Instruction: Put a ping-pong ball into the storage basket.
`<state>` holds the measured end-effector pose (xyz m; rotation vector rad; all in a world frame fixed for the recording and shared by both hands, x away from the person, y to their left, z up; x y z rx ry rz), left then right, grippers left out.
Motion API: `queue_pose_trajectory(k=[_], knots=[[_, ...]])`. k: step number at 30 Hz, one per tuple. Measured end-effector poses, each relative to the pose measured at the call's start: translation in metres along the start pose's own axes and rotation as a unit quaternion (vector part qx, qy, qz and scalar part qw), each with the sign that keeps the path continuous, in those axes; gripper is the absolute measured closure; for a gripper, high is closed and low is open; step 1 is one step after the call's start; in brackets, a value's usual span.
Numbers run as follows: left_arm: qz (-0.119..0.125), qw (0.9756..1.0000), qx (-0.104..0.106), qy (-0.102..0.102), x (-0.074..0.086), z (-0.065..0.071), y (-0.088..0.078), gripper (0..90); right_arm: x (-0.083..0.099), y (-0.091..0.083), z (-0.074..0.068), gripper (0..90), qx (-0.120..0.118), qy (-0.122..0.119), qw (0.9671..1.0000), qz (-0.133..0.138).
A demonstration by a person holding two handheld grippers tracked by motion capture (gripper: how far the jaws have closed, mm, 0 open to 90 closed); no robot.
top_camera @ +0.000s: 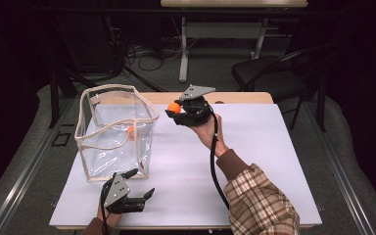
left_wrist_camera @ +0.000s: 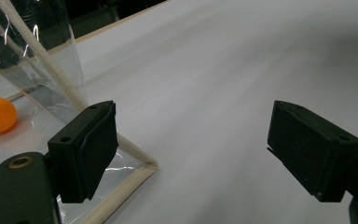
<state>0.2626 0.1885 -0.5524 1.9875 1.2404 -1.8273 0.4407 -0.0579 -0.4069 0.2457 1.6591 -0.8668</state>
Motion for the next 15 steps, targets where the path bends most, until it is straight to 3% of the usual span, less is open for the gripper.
queue_pose_trajectory(k=[15], knots=[[0.0, 1.0, 0.001, 0.0, 0.0, 0.0001, 0.0002, 15.9, -0.008, 0.0051, -0.0028, 50.9, -0.003, -0.005, 1.0, 0.0]])
Point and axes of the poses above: each handheld gripper's, and its own axes: y roughly forward along the jaws, x roughly out of its underside, z roughly to its right, the point moved 1 cm from there along y, roughly forward along the jaws, and after that the axes turned 7 degrees about y, right-handed, at the moved point
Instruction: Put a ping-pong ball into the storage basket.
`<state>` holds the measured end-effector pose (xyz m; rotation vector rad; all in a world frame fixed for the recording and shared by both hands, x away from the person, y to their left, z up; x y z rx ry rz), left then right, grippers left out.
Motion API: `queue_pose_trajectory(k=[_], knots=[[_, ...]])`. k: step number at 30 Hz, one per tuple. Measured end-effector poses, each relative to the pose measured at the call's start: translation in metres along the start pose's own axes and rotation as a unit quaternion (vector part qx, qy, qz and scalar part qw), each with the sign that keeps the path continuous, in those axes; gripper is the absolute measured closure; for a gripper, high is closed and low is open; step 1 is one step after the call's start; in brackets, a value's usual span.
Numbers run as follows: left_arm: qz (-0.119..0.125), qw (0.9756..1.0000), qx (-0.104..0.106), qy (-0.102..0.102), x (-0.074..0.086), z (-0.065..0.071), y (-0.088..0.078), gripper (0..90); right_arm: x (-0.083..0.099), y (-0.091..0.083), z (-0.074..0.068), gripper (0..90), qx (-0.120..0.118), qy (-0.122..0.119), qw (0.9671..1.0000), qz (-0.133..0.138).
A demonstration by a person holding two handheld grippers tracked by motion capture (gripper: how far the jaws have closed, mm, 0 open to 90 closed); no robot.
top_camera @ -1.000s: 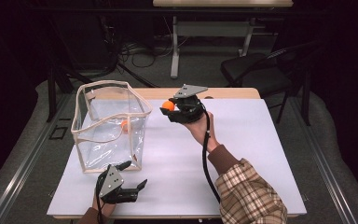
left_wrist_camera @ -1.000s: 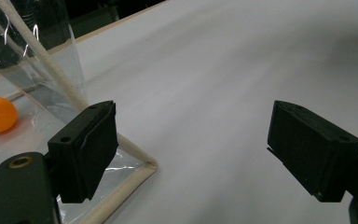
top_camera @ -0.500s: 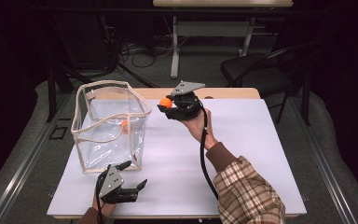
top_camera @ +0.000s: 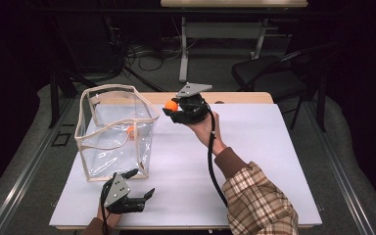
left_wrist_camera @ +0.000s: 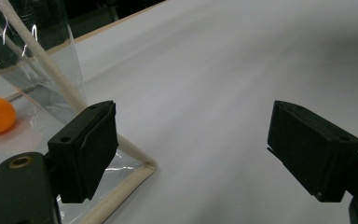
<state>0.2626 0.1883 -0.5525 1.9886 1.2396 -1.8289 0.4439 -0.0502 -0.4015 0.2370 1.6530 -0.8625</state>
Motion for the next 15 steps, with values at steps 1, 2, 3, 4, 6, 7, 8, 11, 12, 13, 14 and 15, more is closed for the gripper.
queue_pose_trajectory(k=[1, 2, 3, 4, 6, 7, 8, 11, 12, 13, 14, 15], knots=[[0.0, 1.0, 0.0, 0.0, 0.0, 0.0, 0.0, 16.0, -0.0007, 0.0002, -0.0001, 50.8, 0.0, 0.0, 1.0, -0.001], [0.0, 1.0, 0.0, 0.0, 0.0, 0.0, 0.0, 15.9, -0.0014, 0.0008, -0.0004, 50.8, -0.001, 0.0, 1.0, 0.0], [0.0, 1.0, 0.0, 0.0, 0.0, 0.0, 0.0, 16.0, -0.0022, 0.0013, -0.0007, 50.8, -0.001, 0.0, 1.0, 0.001], [0.0, 1.0, 0.0, 0.0, 0.0, 0.0, 0.0001, 15.9, -0.003, 0.0018, -0.0013, 50.8, -0.002, 0.001, 1.0, 0.001], [0.0, 1.0, 0.0, 0.0, 0.0, 0.0, -0.0001, 15.9, -0.0044, 0.0032, -0.0024, 50.8, -0.003, -0.001, 1.0, 0.002], [0.0, 1.0, 0.0, 0.0, 0.0, 0.0, -0.0001, 16.0, -0.005, 0.0041, -0.0032, 50.8, -0.003, -0.002, 1.0, 0.001], [0.0, 1.0, 0.0, 0.0, 0.0001, -0.0001, 0.0001, 15.9, -0.0056, 0.005, -0.0037, 50.8, -0.004, -0.003, 1.0, 0.001], [0.0, 1.0, 0.0, 0.0, 0.0, 0.0, 0.0, 15.9, -0.0075, 0.0072, -0.0056, 50.8, -0.006, -0.003, 1.0, 0.001], [0.001, 1.0, 0.0, 0.0, 0.0001, 0.0, 0.0002, 15.9, -0.0081, 0.0078, -0.0063, 50.8, -0.007, -0.005, 1.0, 0.0], [0.001, 1.0, 0.0, 0.0, 0.0002, -0.0001, 0.0002, 15.9, -0.0085, 0.0086, -0.0069, 50.8, -0.007, -0.006, 1.0, 0.001], [0.001, 1.0, 0.0, -0.001, 0.0002, -0.0001, 0.0002, 15.9, -0.0088, 0.0091, -0.0075, 50.8, -0.008, -0.006, 1.0, 0.001], [0.001, 1.0, 0.0, 0.0, 0.0001, -0.0001, 0.0002, 15.9, -0.0091, 0.0094, -0.0079, 50.8, -0.007, -0.007, 1.0, 0.0]])
Point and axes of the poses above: each handheld gripper's, and its own axes: y roughly forward along the jaws, x roughly out of its underside, z roughly to its right, the point moved 1 cm from there along y, roughly forward along the jaws, and after that the axes turned 7 degrees about y, right-handed, at the moved point
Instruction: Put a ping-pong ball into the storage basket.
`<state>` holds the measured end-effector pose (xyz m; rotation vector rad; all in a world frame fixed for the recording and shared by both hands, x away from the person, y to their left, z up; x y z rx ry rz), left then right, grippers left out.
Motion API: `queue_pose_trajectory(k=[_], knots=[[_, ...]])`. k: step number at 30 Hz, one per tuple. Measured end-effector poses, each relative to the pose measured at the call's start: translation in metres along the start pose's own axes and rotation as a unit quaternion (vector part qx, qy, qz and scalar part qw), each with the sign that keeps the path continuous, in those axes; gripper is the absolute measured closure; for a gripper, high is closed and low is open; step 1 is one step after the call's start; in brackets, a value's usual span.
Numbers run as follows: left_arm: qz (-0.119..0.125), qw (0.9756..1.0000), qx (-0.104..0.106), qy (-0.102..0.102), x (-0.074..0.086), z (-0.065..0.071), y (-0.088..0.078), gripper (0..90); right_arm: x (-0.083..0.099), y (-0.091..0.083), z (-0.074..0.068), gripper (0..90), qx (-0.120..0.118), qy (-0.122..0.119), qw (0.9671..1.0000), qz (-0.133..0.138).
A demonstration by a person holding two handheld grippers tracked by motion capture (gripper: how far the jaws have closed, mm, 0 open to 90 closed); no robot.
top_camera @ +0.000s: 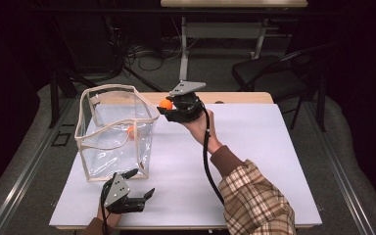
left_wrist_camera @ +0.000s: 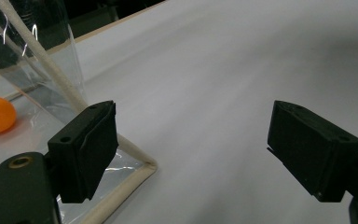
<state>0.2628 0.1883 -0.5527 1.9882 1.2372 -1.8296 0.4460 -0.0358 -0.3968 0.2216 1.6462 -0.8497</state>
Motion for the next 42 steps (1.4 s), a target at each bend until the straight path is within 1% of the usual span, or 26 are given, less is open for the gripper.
queue_pose_trajectory(k=[6, 22, 42], knots=[[0.0, 1.0, 0.0, 0.001, 0.0, 0.0, 0.0, 15.9, -0.002, 0.003, -0.002, 50.8, 0.0, -0.002, 1.0, 0.0], [0.0, 1.0, 0.0, 0.0, 0.0, 0.0, 0.0, 15.9, -0.014, 0.009, -0.008, 50.8, -0.003, -0.009, 0.9999, 0.006], [0.0, 1.0, 0.0, 0.001, 0.0, 0.0, 0.0, 15.9, -0.022, 0.02, -0.015, 50.8, -0.01, -0.014, 0.9998, 0.006]])
Point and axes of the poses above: each handheld gripper's, and its own axes: y roughly forward along the jaws, x roughly out of its underside, z roughly to its right, the point moved 1 cm from there along y, roughly forward along the jaws, and after that the axes turned 7 degrees about y, right-handed, at the moved point
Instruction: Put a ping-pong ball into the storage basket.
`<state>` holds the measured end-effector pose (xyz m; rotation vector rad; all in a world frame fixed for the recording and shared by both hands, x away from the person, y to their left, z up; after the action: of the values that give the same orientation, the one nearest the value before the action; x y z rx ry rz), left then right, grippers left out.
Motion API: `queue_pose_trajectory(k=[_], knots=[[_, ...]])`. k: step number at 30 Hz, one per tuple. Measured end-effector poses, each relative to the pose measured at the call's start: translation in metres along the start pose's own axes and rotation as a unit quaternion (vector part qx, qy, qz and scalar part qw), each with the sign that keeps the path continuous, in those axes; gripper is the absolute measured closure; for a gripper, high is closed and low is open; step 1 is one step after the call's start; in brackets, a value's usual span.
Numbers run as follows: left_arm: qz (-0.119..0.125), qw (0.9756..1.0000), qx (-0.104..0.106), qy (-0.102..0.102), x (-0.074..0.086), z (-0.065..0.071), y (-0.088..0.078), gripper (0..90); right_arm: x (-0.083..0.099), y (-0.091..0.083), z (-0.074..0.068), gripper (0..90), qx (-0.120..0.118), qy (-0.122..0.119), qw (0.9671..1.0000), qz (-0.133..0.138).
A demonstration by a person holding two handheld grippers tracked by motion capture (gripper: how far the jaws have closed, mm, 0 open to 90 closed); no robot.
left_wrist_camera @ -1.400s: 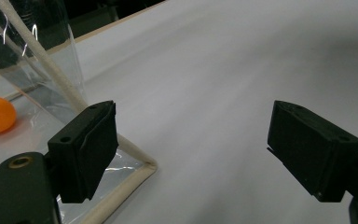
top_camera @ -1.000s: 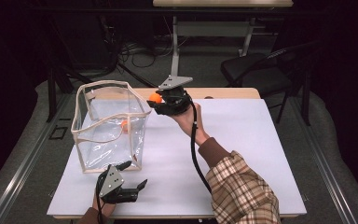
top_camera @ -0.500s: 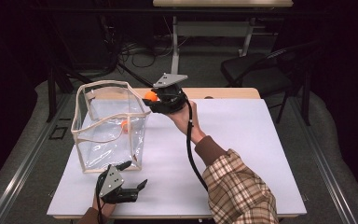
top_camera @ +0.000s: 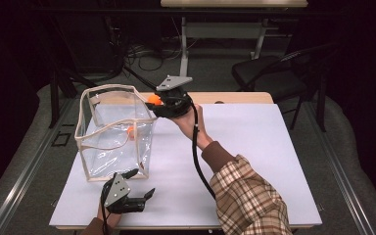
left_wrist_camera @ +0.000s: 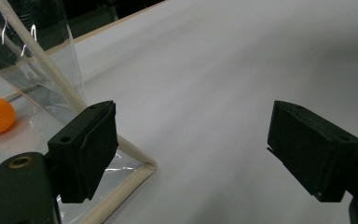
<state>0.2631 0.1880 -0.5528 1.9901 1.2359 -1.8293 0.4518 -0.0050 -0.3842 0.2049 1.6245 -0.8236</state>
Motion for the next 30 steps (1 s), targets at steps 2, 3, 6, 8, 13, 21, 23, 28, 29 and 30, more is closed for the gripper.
queue_pose_trajectory(k=[2, 3, 6, 8, 13, 21, 23, 28, 29, 30], knots=[[0.0, 1.0, 0.0, 0.0, 0.0, 0.0, 0.0, 15.9, 0.0, 0.001, -0.001, 50.8, -0.001, -0.001, 1.0, -0.001], [0.0, 1.0, 0.0, 0.0, 0.0, 0.0, 0.0, 15.9, 0.0, 0.002, -0.001, 50.8, -0.001, -0.002, 1.0, -0.001], [0.001, 1.0, 0.0, 0.0, 0.0, 0.0, 0.0, 15.9, 0.0, 0.004, -0.002, 50.8, -0.001, -0.002, 1.0, -0.002], [0.001, 1.0, 0.0, -0.001, 0.0, 0.0, 0.0, 15.9, -0.001, 0.004, -0.003, 50.8, -0.001, -0.002, 1.0, -0.002], [0.0, 1.0, 0.0, 0.0, 0.0, 0.0, 0.0, 15.9, -0.001, 0.006, -0.004, 50.8, -0.002, -0.002, 1.0, -0.002], [0.0, 1.0, 0.0, -0.001, 0.0, 0.0, 0.0, 16.0, -0.002, 0.012, -0.006, 50.8, -0.003, 0.003, 1.0, 0.0], [0.001, 1.0, 0.0, -0.001, 0.0, 0.0, 0.0, 15.9, -0.002, 0.013, -0.006, 50.8, -0.003, 0.003, 1.0, 0.001], [0.001, 1.0, 0.0, -0.001, 0.0, 0.0, 0.0, 16.0, -0.003, 0.016, -0.008, 50.8, -0.002, 0.004, 1.0, 0.0], [0.001, 1.0, 0.0, -0.001, 0.0, 0.0, 0.0, 15.9, -0.003, 0.016, -0.008, 50.8, -0.002, 0.004, 1.0, -0.001], [0.001, 1.0, 0.0, -0.001, 0.0, 0.0, 0.0, 15.9, -0.003, 0.017, -0.008, 50.8, -0.003, 0.003, 1.0, -0.001]])
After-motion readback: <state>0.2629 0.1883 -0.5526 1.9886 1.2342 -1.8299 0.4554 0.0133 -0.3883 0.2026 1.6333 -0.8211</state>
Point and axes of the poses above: each handheld gripper's, and its own axes: y roughly forward along the jaws, x roughly out of its underside, z roughly to its right, the point moved 1 cm from there along y, roughly forward along the jaws, and after that the axes turned 7 degrees about y, right-handed, at the moved point
